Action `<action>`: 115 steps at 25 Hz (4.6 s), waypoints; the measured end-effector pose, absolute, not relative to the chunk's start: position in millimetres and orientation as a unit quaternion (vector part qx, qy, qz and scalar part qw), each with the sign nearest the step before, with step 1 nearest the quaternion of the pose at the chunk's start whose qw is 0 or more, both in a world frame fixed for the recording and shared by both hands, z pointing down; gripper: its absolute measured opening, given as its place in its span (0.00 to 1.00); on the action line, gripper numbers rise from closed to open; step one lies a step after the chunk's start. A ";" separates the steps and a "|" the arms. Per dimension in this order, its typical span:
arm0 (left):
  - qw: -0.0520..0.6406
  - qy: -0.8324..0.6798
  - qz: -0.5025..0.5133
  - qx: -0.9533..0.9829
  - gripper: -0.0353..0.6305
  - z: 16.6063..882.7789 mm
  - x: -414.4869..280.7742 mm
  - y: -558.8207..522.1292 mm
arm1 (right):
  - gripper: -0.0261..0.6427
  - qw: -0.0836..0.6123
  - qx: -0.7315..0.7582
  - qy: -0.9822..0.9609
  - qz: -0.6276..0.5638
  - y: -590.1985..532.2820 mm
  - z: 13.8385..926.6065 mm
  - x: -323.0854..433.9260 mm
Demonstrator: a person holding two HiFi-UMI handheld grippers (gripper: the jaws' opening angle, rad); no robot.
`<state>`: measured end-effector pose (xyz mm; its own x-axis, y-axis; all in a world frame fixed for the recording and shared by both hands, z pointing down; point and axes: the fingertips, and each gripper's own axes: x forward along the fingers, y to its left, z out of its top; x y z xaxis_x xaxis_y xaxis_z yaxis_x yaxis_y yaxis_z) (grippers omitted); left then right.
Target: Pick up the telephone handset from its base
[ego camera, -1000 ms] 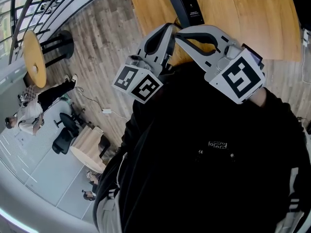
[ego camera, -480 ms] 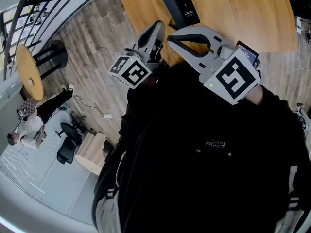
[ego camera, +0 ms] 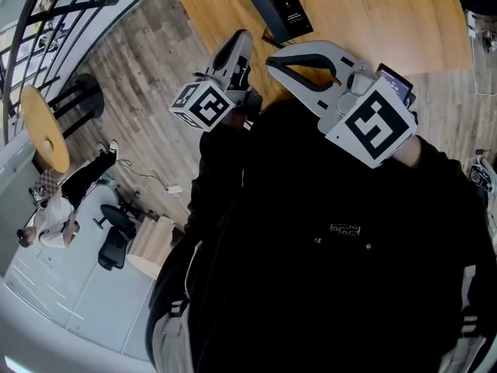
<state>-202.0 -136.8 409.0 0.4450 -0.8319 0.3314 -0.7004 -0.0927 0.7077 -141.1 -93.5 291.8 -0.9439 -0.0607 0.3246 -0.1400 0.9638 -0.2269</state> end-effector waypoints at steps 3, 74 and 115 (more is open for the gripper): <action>0.435 -0.520 -0.073 0.732 0.12 418.1 -201.3 -139.4 | 0.06 0.162 0.056 -0.977 0.127 -94.3 292.4 -138.6; 0.568 -0.470 0.006 0.675 0.43 622.4 -203.1 -143.7 | 0.06 0.147 0.071 -0.969 0.185 -101.0 309.2 -132.0; 0.551 -0.464 -0.029 0.694 0.17 615.6 -185.3 -177.4 | 0.06 0.153 0.088 -0.971 0.163 -99.9 316.5 -98.4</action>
